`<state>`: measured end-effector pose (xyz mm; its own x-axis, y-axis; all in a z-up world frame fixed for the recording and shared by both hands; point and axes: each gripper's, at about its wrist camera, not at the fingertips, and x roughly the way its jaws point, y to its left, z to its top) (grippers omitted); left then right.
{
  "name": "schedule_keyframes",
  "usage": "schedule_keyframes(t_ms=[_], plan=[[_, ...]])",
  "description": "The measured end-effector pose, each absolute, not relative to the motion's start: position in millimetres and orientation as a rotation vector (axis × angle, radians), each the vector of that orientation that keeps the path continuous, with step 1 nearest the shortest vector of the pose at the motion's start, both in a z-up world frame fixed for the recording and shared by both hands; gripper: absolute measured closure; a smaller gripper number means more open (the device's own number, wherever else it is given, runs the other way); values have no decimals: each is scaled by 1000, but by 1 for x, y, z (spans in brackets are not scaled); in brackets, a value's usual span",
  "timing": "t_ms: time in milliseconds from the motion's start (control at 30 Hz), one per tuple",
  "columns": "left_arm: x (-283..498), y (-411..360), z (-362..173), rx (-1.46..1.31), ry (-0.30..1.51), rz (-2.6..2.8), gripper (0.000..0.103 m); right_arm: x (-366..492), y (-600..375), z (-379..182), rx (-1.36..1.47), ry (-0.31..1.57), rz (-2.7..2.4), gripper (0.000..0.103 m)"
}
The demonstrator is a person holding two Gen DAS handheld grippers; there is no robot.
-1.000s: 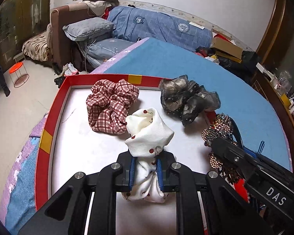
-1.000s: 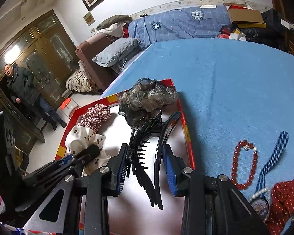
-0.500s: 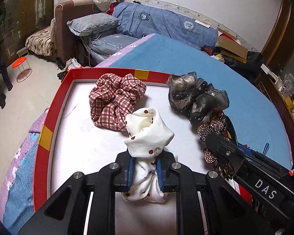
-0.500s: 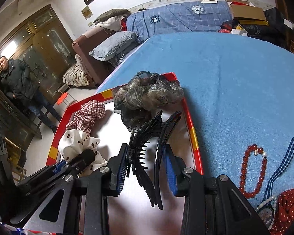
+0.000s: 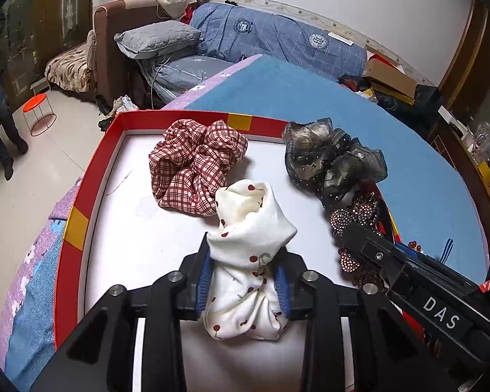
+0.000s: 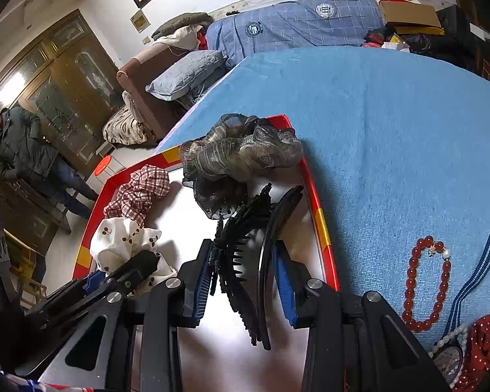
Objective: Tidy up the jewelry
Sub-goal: 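Lower white scrunchie into box with left while right lowers claw clip, then open both grippers and move back toward the remaining jewelry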
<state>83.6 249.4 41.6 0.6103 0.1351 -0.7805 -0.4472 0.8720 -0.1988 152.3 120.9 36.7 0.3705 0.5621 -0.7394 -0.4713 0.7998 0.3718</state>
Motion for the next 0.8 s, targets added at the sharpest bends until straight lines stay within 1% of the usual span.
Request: schedule_keyframes(t_ms=[33,100,133,167,333,400,467,800], plan=[[83,249,42,-396,853,348,67,153,120,37,111,992,665,62],[84,249,42,-396,850,347,64,153,118,37,124,996,669,54],[83,250,42,-396,849,347,61,153,116,38,128,994,669,51],[83,249,42,-396,847,348,60,152,115,39,130,990,669,48],[80,249,44,-394,826,342,60,146,112,50,137,964,677,47],[78,248,47,-387,815,344,58,142,109,55,141,949,680,44],[76,246,50,-378,797,345,57,138,106,59,146,935,680,43],[68,228,63,-308,731,335,57,110,65,76,210,883,702,43]])
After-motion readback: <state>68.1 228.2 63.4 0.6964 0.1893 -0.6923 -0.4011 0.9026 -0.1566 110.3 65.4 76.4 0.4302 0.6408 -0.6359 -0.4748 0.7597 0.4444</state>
